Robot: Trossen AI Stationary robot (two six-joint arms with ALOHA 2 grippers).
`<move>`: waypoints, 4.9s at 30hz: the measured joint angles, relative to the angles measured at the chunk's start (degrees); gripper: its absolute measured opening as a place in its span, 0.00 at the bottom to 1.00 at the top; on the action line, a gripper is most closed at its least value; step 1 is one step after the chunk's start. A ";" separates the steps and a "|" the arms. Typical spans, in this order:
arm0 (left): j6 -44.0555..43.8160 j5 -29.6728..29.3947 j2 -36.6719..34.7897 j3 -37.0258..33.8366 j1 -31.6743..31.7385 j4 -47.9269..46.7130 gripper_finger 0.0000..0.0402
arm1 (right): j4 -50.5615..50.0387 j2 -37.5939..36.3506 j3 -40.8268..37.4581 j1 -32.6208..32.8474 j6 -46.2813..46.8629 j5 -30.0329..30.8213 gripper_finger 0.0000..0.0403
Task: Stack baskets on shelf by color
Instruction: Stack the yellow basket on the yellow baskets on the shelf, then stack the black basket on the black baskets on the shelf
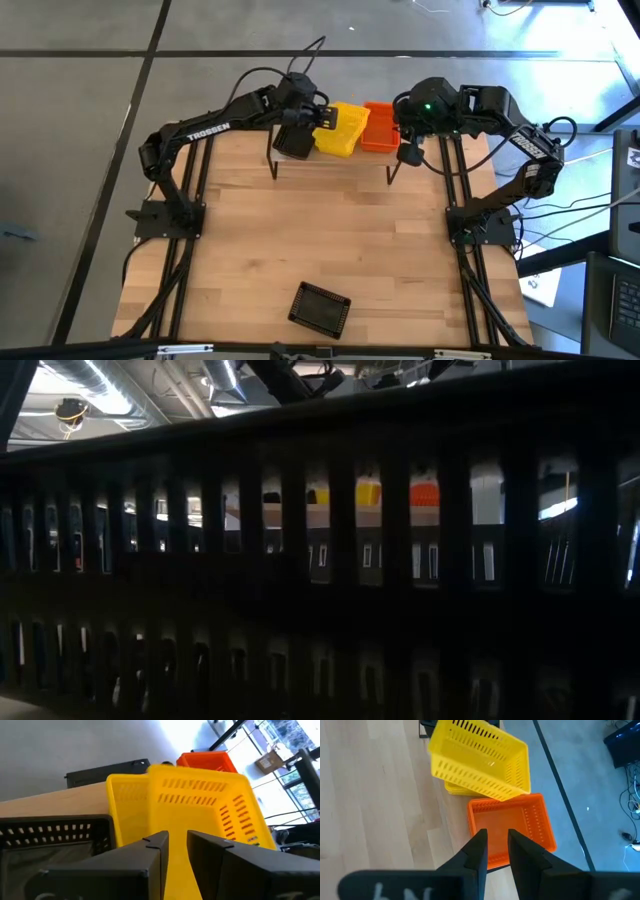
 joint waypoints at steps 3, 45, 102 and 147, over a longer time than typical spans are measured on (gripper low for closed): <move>1.14 0.00 -0.09 0.00 0.04 0.36 0.14 | 0.00 0.00 0.00 0.00 0.11 0.00 0.18; 28.87 -0.78 -12.67 0.00 -6.14 6.09 0.14 | 47.68 5.01 -24.05 -8.57 -18.11 -24.55 0.18; 54.43 24.45 -13.48 -10.72 -27.89 -31.02 0.14 | 13.05 -5.63 -21.79 6.64 -10.65 -47.06 0.17; 34.54 8.38 -0.05 -38.25 -49.64 25.15 0.14 | 8.81 -14.39 -23.58 14.64 -6.27 -46.51 0.17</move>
